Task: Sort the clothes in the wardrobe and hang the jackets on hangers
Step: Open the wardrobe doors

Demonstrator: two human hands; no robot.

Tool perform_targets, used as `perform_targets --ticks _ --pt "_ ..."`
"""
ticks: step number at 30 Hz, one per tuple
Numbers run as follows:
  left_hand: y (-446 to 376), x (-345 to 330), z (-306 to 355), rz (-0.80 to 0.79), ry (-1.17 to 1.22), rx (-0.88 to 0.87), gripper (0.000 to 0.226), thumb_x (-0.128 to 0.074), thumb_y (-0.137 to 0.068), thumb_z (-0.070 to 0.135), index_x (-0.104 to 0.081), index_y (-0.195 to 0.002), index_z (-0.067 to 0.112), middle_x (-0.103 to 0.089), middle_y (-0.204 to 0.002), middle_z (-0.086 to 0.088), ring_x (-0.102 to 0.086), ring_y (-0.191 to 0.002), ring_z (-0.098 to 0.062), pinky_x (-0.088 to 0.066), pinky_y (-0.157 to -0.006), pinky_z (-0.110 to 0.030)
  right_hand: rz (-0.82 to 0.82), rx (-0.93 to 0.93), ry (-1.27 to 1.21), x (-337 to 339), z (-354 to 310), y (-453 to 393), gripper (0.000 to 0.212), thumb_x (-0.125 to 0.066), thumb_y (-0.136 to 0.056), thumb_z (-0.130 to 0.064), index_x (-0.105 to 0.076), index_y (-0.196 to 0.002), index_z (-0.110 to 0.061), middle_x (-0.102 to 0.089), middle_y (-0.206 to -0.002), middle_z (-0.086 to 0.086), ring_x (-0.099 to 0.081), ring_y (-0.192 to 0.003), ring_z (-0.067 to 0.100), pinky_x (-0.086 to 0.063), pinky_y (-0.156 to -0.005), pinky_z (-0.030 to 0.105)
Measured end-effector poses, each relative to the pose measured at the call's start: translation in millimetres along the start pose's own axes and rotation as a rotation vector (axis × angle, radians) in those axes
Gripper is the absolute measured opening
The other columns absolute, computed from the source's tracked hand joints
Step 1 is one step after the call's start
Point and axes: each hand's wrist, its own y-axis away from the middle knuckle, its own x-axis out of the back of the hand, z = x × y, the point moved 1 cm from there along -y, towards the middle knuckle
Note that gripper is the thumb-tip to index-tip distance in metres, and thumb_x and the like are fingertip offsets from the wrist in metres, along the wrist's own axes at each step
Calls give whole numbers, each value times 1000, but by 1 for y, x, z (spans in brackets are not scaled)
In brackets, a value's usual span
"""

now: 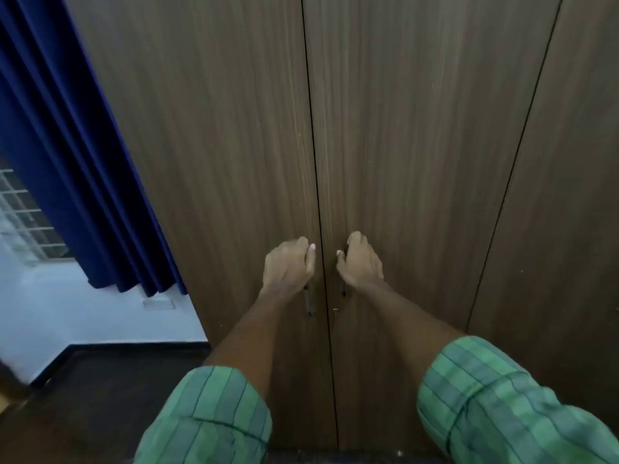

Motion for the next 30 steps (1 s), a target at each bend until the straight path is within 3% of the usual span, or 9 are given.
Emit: perform_targets --ticks 3,6,10,16,19,22,24,26,30 --pt "19 -13 7 -119 -6 62 37 -39 -104 40 -46 -72 21 -60 -63 0 -63 -59 -28 -34 -52 -31 -208 -225 -262 -18 12 5 26 -56 -98 -37 -45 -115 -21 -60 -107 -1 -60 -97 24 -48 -81 36" --pt "38 -23 15 -213 10 71 37 -38 -105 40 -47 -74 22 -61 -65 0 -64 -62 -29 -34 -54 -32 -354 -320 -412 -32 17 12 26 -57 -96 -36 -52 -115 -19 -64 -114 2 -62 -105 25 -49 -87 35" --pt "55 -37 23 -225 32 125 33 -41 -104 40 -51 -81 20 -70 -76 -5 -67 -71 -31 -37 -59 -34 -327 -314 -437 -39 26 20 15 -53 -95 -27 -55 -109 -23 -66 -108 -1 -62 -103 25 -45 -83 34" --pt "80 -42 40 -239 166 192 11 -48 -102 32 -55 -109 27 -66 -102 7 -67 -91 -19 -44 -69 -33 -240 -234 -313 -40 35 48 7 -51 -95 -21 -53 -101 -25 -66 -97 -4 -64 -92 25 -52 -84 41" --pt "87 -32 49 -251 233 247 41 -51 -101 37 -42 -140 24 -64 -124 3 -64 -111 -19 -52 -83 -39 -202 -202 -268 -37 38 71 12 -60 -90 -23 -50 -95 -27 -64 -88 -6 -66 -84 21 -58 -78 48" --pt "88 -17 55 -264 263 221 60 -51 -102 41 -27 -153 20 -59 -139 -3 -59 -124 -22 -51 -93 -44 -126 -189 -233 -29 38 102 25 -71 -83 -29 -49 -94 -30 -63 -88 -9 -66 -82 17 -60 -73 46" --pt "90 -9 59 -280 251 142 57 -50 -103 41 -29 -150 18 -63 -133 -5 -63 -118 -25 -50 -86 -40 -68 -185 -211 -22 37 121 37 -80 -78 -36 -50 -100 -31 -64 -91 -11 -67 -86 14 -61 -72 40" --pt "95 -1 62 -267 267 81 38 -47 -104 41 -40 -134 19 -68 -117 -4 -67 -105 -26 -45 -74 -35 -18 -216 -184 -11 35 140 46 -85 -74 -41 -51 -102 -29 -63 -92 -11 -66 -86 12 -60 -71 36" --pt "113 13 74 -237 306 -21 26 -44 -104 49 -46 -108 23 -69 -95 3 -68 -85 -21 -49 -65 -36 56 -300 -113 16 36 177 52 -83 -66 -52 -45 -93 -28 -57 -84 -11 -62 -80 15 -55 -69 36"
